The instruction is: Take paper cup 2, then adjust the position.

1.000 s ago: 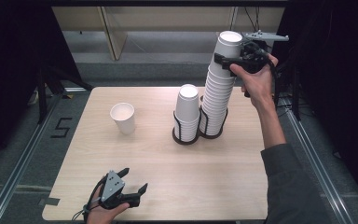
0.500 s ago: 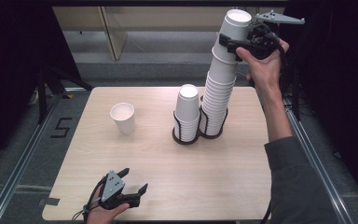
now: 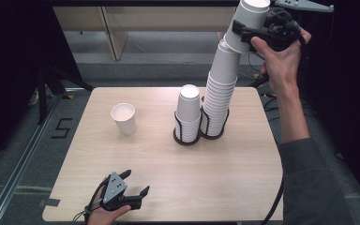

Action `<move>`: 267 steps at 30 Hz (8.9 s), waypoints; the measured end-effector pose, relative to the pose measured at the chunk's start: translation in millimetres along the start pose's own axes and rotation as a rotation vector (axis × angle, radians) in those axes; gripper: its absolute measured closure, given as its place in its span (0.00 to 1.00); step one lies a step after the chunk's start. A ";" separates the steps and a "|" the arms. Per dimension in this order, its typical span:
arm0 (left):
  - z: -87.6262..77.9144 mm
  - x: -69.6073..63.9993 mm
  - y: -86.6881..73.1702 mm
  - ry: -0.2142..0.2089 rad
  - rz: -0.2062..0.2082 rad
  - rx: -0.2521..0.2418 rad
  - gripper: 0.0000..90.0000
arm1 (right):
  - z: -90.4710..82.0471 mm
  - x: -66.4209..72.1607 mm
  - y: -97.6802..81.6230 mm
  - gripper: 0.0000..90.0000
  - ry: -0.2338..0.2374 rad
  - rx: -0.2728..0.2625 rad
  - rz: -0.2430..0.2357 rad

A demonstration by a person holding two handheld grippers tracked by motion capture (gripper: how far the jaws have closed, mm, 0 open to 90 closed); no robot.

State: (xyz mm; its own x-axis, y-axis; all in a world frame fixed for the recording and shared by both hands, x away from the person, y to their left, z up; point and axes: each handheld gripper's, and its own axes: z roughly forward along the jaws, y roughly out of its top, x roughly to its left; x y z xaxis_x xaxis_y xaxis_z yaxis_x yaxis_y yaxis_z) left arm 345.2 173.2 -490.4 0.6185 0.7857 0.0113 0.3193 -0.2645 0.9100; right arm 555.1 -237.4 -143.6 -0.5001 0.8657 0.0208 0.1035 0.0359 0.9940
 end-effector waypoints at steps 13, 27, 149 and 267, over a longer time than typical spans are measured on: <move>1.8 0.5 -0.8 0.001 -0.002 0.006 0.16 | -43.6 -7.1 -19.4 0.22 -0.027 0.028 -0.003; 1.9 1.0 -1.0 0.008 0.002 0.008 0.16 | -84.6 5.8 -77.6 0.22 0.015 0.066 -0.032; 26.3 -17.2 15.1 -0.160 -0.043 -0.181 0.16 | -10.3 187.9 -294.1 0.22 0.551 0.268 -0.059; 25.2 -25.7 17.9 -0.215 0.108 -0.271 0.03 | -21.5 183.0 -254.0 0.29 0.791 0.372 0.141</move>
State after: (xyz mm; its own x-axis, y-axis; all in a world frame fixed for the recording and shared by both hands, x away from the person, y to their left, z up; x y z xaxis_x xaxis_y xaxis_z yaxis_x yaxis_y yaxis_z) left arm 353.1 134.2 -484.8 0.7840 0.6185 0.0522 0.0596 -0.1588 0.9855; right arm 418.7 -98.8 -389.9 -0.8955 0.2802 0.3459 0.4132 0.2341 0.8800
